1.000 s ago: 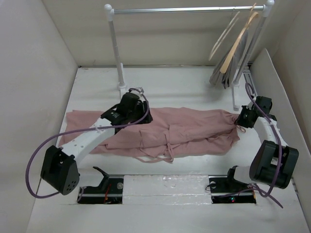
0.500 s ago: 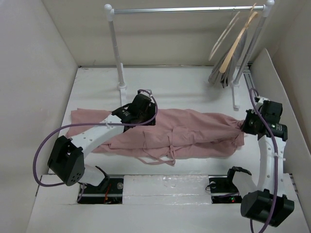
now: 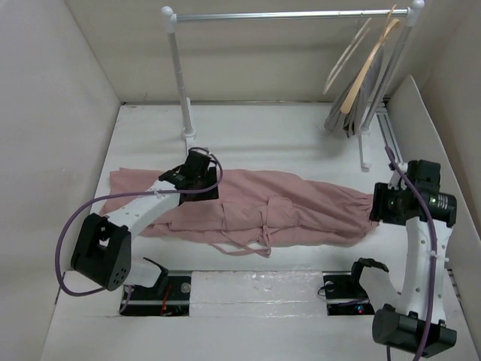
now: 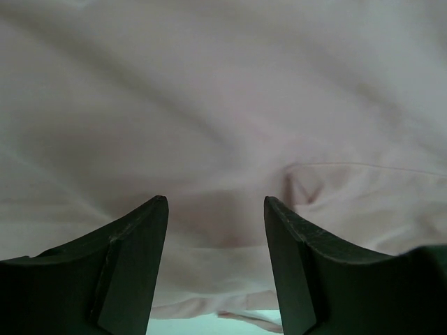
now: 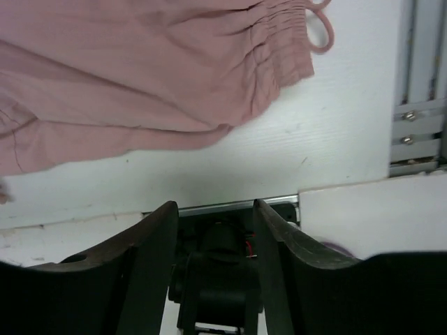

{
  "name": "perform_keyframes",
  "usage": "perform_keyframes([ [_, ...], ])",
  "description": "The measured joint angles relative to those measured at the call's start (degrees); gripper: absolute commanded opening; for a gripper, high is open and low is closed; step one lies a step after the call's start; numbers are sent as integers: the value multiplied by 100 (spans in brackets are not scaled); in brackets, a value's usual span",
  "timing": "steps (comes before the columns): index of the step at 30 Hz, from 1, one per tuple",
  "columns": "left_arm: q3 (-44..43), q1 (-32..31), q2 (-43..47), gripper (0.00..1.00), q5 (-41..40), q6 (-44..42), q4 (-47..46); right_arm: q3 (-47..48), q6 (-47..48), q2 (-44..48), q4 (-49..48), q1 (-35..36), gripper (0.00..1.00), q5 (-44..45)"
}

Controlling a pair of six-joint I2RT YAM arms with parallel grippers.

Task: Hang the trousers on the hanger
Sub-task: Fold the trousers

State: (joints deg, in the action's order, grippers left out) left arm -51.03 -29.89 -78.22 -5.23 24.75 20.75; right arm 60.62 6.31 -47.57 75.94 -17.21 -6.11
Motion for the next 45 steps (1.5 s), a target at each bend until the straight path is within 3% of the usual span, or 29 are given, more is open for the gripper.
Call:
perform_keyframes([
  [4,437,675,85,54,361,-9,-61,907,160,-468,-125,127,57,133],
  [9,411,973,229,58,1025,-142,37,409,160,-739,-767,391,62,74],
  [12,125,352,402,61,1287,-225,175,-186,133,-1058,-1287,420,65,120],
  [18,-986,-1764,179,62,1073,-584,44,-562,133,-1620,-1958,385,65,-13],
  [22,-1137,-2409,-319,64,756,-903,-138,-573,138,-1467,-2304,372,65,-175],
  [30,-1517,-3082,-1867,66,-98,-1443,-195,-870,254,-1145,-2505,330,66,-544],
  [39,-1683,-3077,-1996,66,-623,-1484,-455,-1473,350,-616,-2483,330,66,-846],
  [43,-1665,-2964,-1939,55,-474,-1486,-649,-1475,398,-597,-2483,330,66,-879],
  [44,-1665,-2927,-1974,46,-428,-1486,-649,-1475,402,-597,-2483,330,66,-883],
  [45,-1665,-2905,-2024,17,-393,-1475,-649,-1475,407,-599,-2483,330,66,-885],
])
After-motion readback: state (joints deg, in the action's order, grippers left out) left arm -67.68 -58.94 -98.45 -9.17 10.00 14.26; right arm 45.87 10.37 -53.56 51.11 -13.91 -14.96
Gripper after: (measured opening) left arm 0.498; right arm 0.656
